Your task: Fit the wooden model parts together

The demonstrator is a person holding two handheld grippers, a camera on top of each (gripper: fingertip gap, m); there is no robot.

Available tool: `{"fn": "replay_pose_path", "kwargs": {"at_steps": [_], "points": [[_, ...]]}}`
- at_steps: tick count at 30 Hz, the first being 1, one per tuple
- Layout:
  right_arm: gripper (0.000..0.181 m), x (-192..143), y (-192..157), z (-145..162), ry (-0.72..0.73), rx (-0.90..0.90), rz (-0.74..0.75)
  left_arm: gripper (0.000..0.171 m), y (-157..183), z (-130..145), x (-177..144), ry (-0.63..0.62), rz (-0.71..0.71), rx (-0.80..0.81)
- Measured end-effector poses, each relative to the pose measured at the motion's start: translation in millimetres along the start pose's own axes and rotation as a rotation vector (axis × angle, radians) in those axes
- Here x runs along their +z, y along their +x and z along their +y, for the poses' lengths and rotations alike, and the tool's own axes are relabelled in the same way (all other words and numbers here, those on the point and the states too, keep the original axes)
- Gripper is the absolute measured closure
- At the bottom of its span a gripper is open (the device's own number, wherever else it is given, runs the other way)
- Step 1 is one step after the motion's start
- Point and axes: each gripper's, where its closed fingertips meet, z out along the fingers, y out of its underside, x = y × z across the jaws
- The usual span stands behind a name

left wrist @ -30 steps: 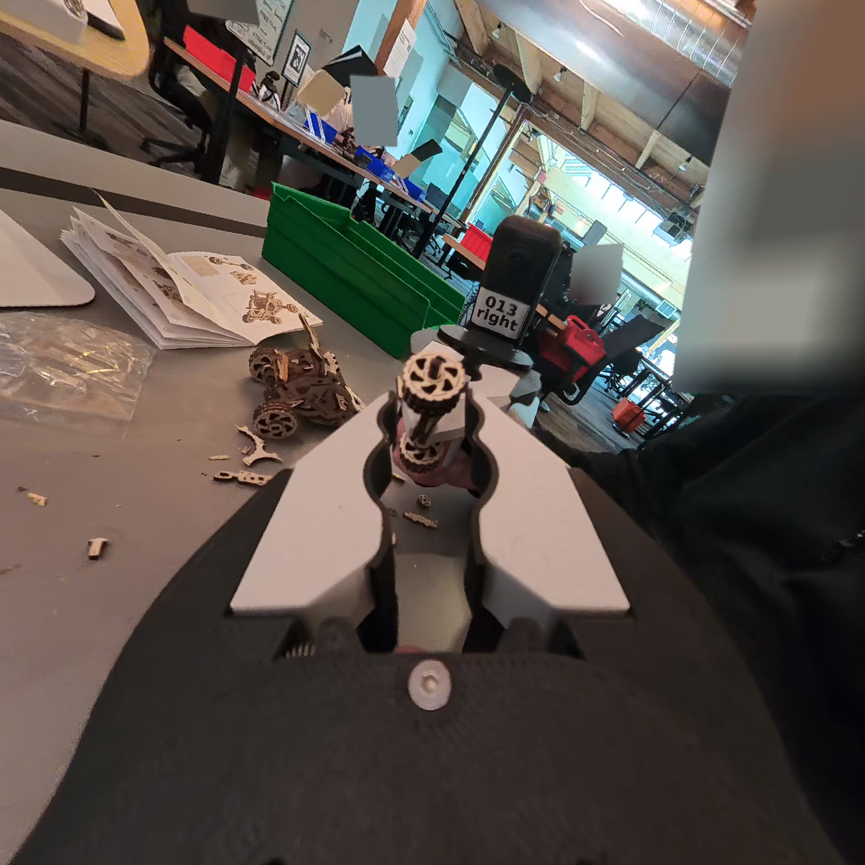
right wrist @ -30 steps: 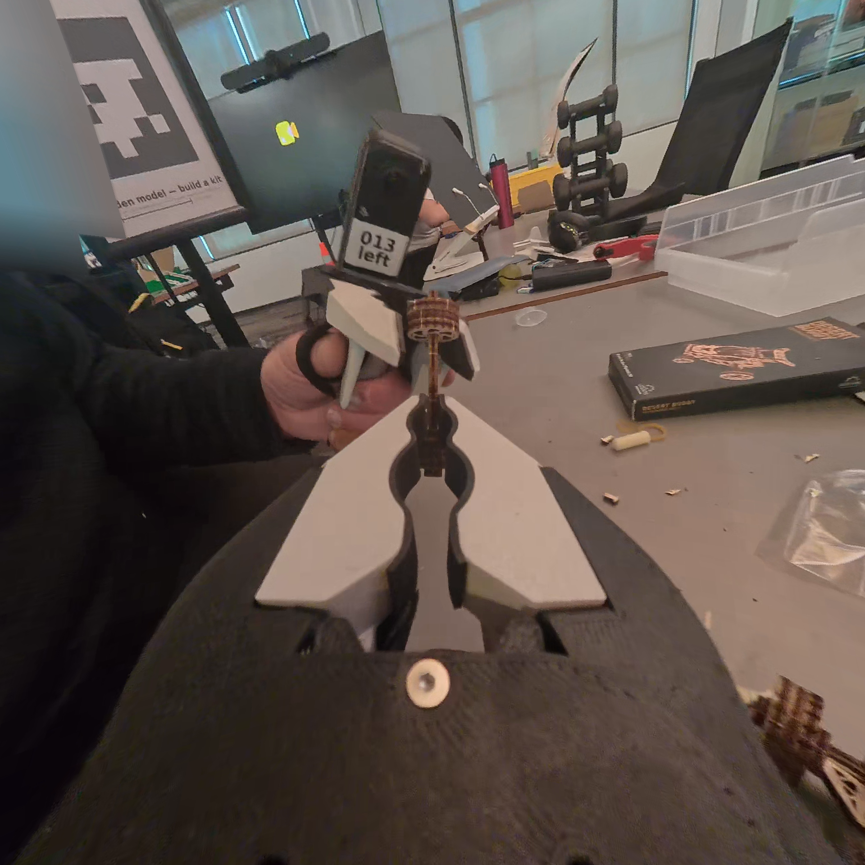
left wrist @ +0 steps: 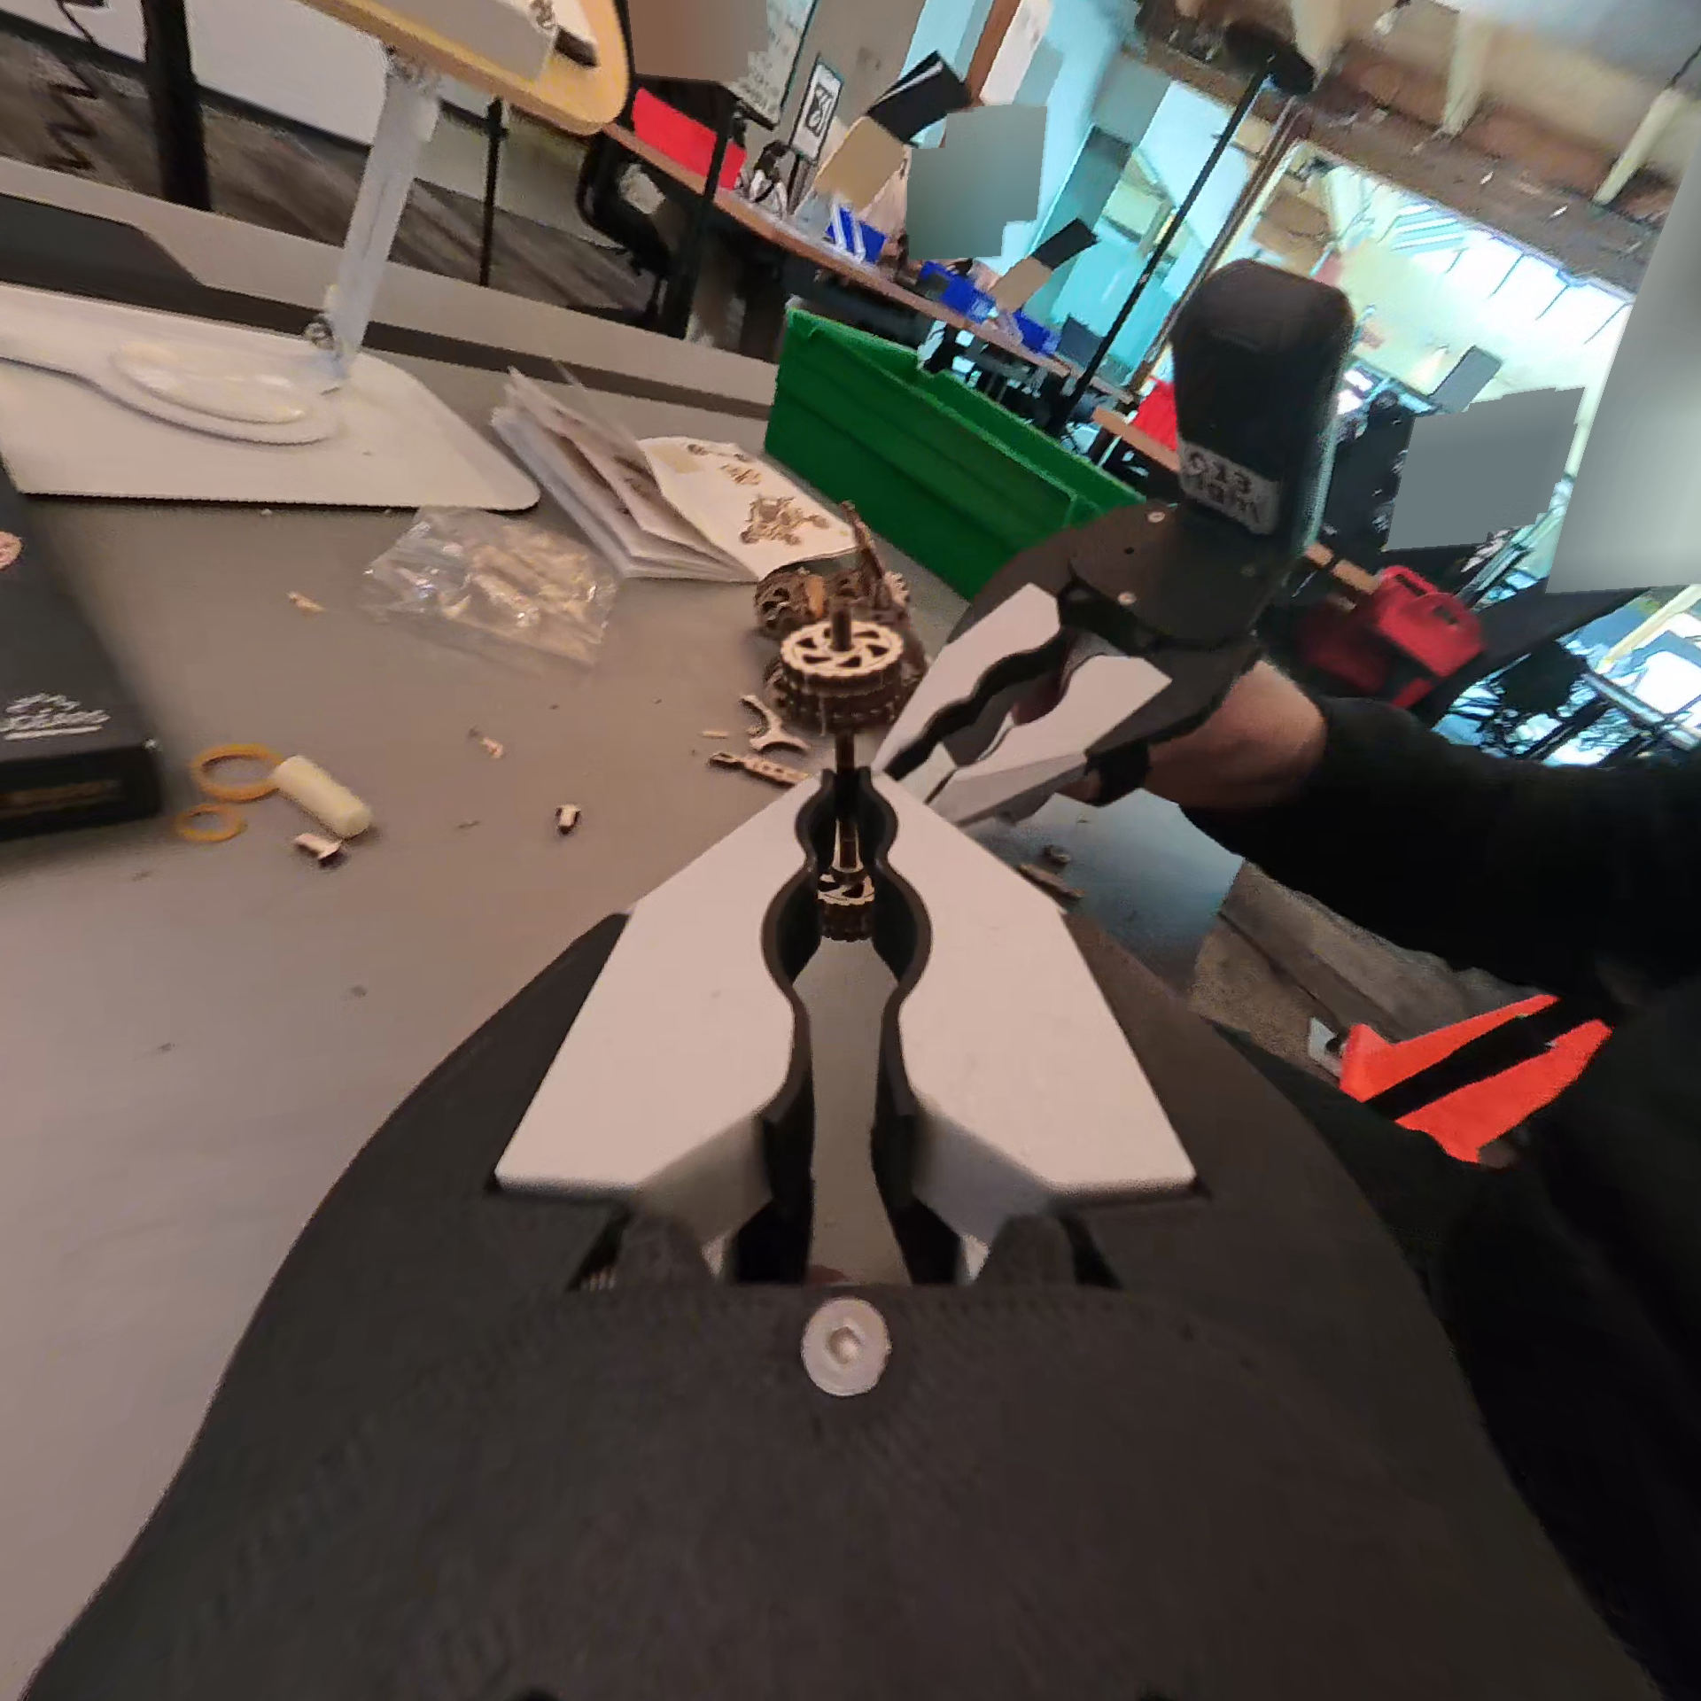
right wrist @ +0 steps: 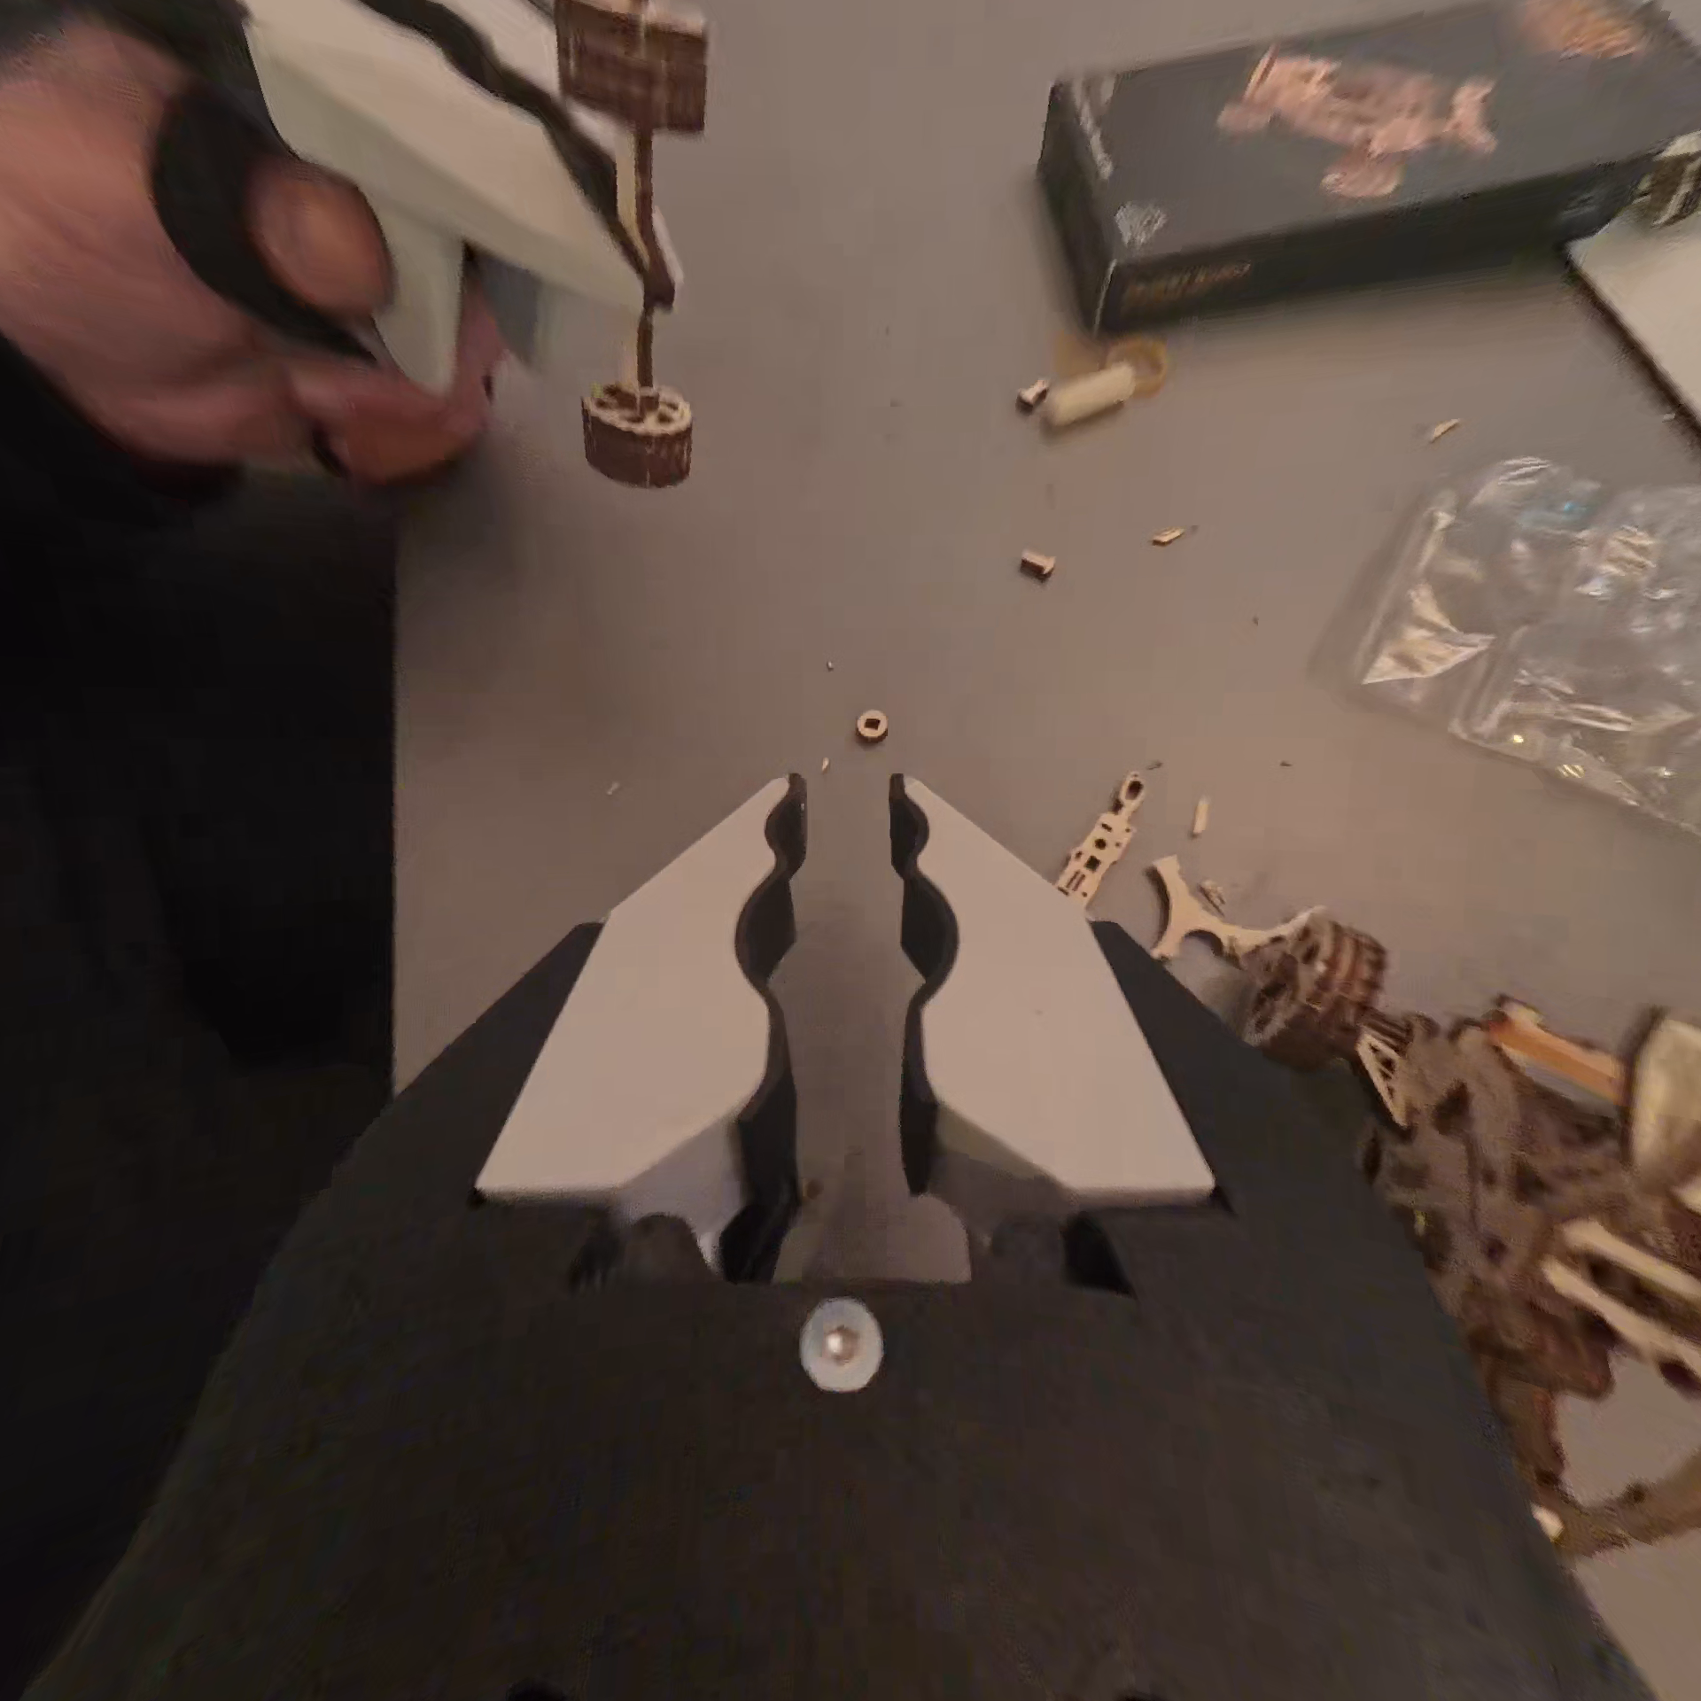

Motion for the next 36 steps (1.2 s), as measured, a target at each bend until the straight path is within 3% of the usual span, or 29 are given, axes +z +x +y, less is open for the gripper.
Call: {"fn": "replay_pose_path", "kwargs": {"at_steps": [7, 15, 18, 22, 25, 36], "points": [[0.168, 42, 7, 8, -0.176, -0.070, 0.085, 0.171, -8, 19, 4, -0.107, -0.071, 0.108], [0.176, 48, 9, 7, -0.206, -0.085, 0.088, 0.171, -8, 18, 4, -0.100, -0.071, 0.134], [0.176, 38, 7, -11, -0.111, -0.067, 0.057, 0.171, -8, 17, 5, -0.101, -0.079, 0.154], [0.176, 2, -10, -65, 0.095, -0.129, -0.085, 0.171, -4, 23, 10, -0.144, -0.075, 0.204], [0.176, -10, -18, -84, 0.127, -0.171, -0.161, 0.171, -1, 27, 15, -0.175, -0.073, 0.246], [0.176, -8, -34, -78, 0.057, -0.387, -0.289, 0.171, 12, 34, 21, -0.224, -0.025, 0.357]]}}
